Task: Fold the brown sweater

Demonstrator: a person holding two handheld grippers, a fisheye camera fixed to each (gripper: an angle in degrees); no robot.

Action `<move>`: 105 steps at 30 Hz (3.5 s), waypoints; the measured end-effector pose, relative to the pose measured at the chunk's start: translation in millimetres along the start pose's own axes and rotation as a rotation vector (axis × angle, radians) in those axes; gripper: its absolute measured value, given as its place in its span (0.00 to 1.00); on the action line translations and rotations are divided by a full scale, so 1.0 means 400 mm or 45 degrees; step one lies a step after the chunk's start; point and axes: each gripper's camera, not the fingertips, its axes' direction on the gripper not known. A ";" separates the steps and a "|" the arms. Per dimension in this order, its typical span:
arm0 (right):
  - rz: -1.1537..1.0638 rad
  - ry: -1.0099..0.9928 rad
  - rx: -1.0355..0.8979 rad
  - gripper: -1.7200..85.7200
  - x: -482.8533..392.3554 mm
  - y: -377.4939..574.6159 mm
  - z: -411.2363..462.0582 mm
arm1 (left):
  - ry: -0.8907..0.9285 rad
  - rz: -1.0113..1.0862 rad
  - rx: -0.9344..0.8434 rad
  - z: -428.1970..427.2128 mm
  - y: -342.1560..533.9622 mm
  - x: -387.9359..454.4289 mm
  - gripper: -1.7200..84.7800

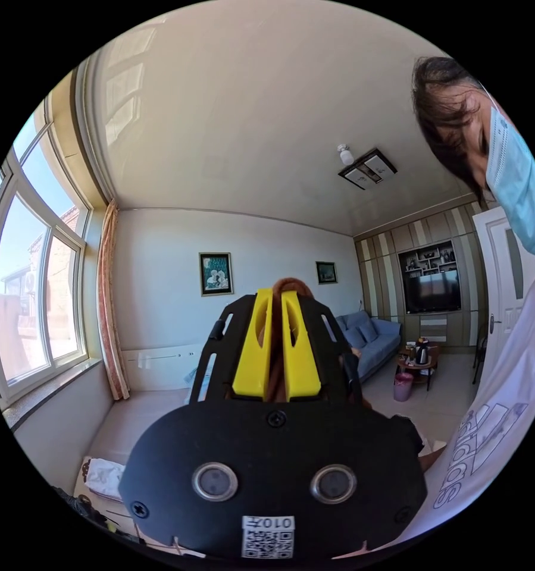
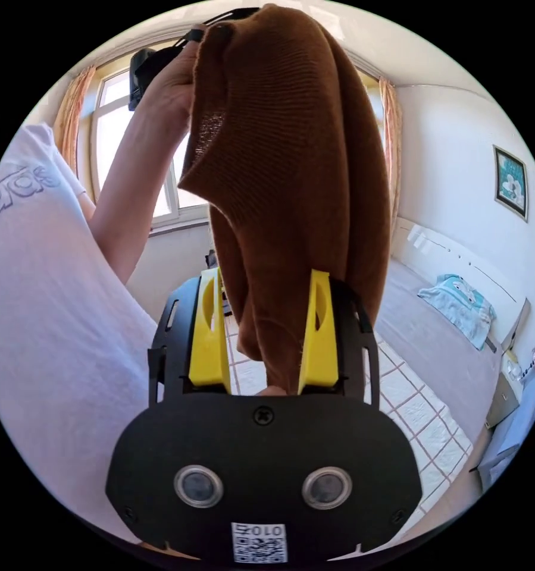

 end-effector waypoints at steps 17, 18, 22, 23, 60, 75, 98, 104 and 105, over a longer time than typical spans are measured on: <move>0.295 0.312 0.156 0.12 0.045 0.130 -0.166 | -0.020 -0.109 -0.035 0.007 0.035 -0.090 0.02; 0.280 0.312 0.143 0.12 0.036 0.122 -0.158 | -0.015 -0.114 -0.033 0.010 0.037 -0.090 0.02; 0.182 0.297 0.098 0.13 -0.020 0.093 -0.111 | 0.053 -0.099 -0.051 0.059 0.042 -0.066 0.02; 0.155 0.278 0.076 0.13 -0.037 0.094 -0.096 | 0.071 -0.081 -0.061 0.072 0.040 -0.058 0.02; 0.501 0.218 -0.498 0.03 0.044 0.045 -0.548 | 0.500 -0.731 -0.933 0.300 0.515 -0.461 0.02; 0.523 0.441 -0.509 0.03 0.437 -0.273 -0.384 | 0.562 -0.667 -1.055 0.925 0.459 -0.653 0.02; 0.805 0.241 -0.915 0.04 0.887 -0.209 0.009 | 0.628 -0.294 -1.763 1.591 0.861 -0.360 0.02; 0.907 0.008 -1.225 0.04 0.982 -0.069 0.226 | 0.643 -0.410 -2.128 1.674 1.190 -0.208 0.02; 0.897 -0.026 -1.258 0.04 0.990 -0.062 0.247 | 0.649 -0.434 -2.149 1.675 1.212 -0.200 0.02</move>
